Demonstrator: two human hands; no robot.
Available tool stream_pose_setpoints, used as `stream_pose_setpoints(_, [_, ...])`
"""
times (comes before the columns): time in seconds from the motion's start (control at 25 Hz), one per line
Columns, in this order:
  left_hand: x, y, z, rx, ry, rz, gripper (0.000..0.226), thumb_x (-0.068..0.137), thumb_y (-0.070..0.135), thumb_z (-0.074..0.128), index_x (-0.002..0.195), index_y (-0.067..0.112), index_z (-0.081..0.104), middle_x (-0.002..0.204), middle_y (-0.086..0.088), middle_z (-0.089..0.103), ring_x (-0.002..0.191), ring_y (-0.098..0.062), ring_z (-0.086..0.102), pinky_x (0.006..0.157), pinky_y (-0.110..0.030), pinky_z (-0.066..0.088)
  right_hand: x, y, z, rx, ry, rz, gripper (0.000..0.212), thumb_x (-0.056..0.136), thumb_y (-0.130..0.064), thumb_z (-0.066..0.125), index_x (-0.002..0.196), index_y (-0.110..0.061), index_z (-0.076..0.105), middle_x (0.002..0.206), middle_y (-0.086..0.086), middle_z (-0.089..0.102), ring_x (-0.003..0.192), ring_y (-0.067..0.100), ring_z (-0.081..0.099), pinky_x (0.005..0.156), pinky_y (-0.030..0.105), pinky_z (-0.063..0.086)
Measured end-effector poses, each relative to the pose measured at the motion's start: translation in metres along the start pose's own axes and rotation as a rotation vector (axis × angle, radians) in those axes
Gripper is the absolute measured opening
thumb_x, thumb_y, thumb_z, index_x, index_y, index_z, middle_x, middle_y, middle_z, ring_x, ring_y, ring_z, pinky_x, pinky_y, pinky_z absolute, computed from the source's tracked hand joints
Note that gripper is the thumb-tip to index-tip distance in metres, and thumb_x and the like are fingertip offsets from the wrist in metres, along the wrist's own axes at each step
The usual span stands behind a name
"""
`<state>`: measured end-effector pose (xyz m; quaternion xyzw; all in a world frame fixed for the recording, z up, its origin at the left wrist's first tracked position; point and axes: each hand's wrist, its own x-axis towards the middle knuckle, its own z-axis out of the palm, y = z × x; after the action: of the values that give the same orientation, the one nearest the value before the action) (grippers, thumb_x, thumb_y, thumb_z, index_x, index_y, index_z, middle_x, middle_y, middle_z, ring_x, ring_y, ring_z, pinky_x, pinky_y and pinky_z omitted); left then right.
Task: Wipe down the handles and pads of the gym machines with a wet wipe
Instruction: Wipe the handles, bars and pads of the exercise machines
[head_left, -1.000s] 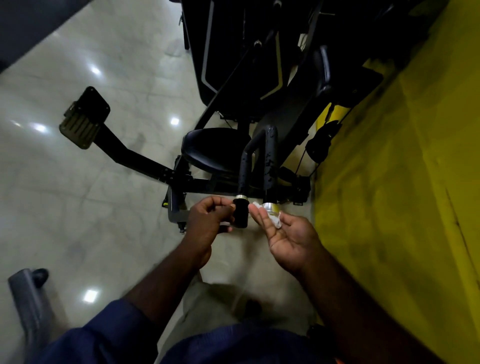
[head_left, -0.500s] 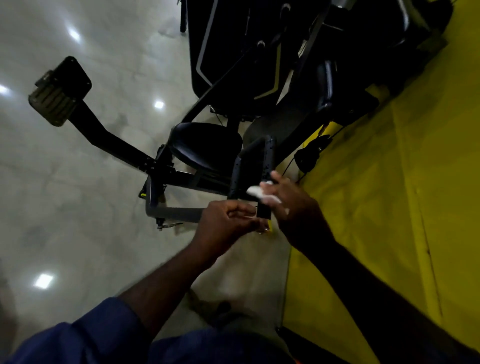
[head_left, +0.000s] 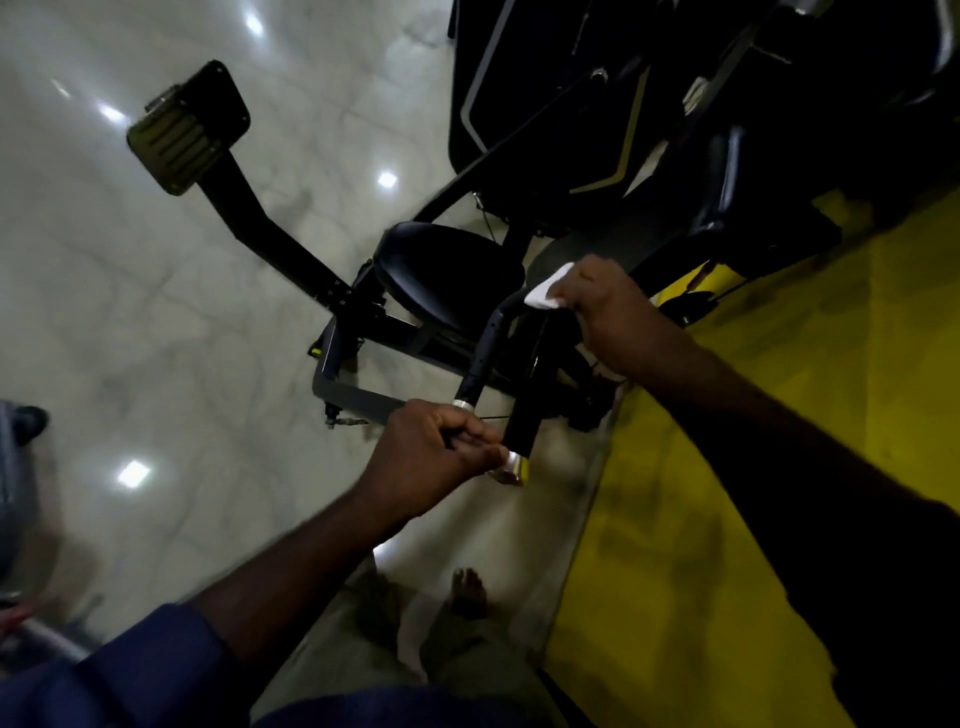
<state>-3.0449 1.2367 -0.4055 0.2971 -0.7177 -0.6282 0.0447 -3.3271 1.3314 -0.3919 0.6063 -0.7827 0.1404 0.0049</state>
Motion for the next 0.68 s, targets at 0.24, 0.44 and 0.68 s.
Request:
stream_pose_setpoints(0.24, [-0.002, 0.003, 0.015, -0.089, 0.123, -0.029, 0.016, 0.074, 0.008, 0.091, 0.073, 0.021, 0.081, 0.075, 0.001, 0.078, 0.074, -0.012, 0.076, 0.079, -0.034, 0.064, -0.064, -0.094, 0.040, 0.133, -0.203, -0.275, 0.012, 0.081, -0.014, 0.064, 0.082, -0.010, 0.075, 0.078, 0.010, 0.067, 0.078, 0.024, 0.060, 0.065, 0.032, 0.042])
stream_pose_setpoints(0.44, [0.000, 0.005, 0.016, -0.246, 0.037, -0.083, 0.039, 0.081, -0.007, 0.080, 0.115, 0.011, 0.077, 0.098, -0.002, 0.081, 0.097, -0.014, 0.078, 0.089, -0.035, 0.063, 0.025, 0.014, 0.002, -0.094, -0.110, 0.024, 0.030, 0.078, 0.001, 0.066, 0.103, -0.011, 0.078, 0.098, 0.017, 0.066, 0.097, 0.034, 0.059, 0.085, 0.041, 0.049])
stream_pose_setpoints(0.68, [0.026, 0.013, 0.015, -0.283, 0.007, -0.055, 0.034, 0.086, -0.008, 0.075, 0.113, 0.012, 0.076, 0.103, -0.004, 0.081, 0.100, -0.021, 0.077, 0.096, -0.048, 0.060, -0.047, -0.060, 0.021, 0.056, -0.081, -0.036, 0.028, 0.076, 0.001, 0.071, 0.100, -0.012, 0.074, 0.093, 0.010, 0.060, 0.084, 0.032, 0.057, 0.074, 0.034, 0.033])
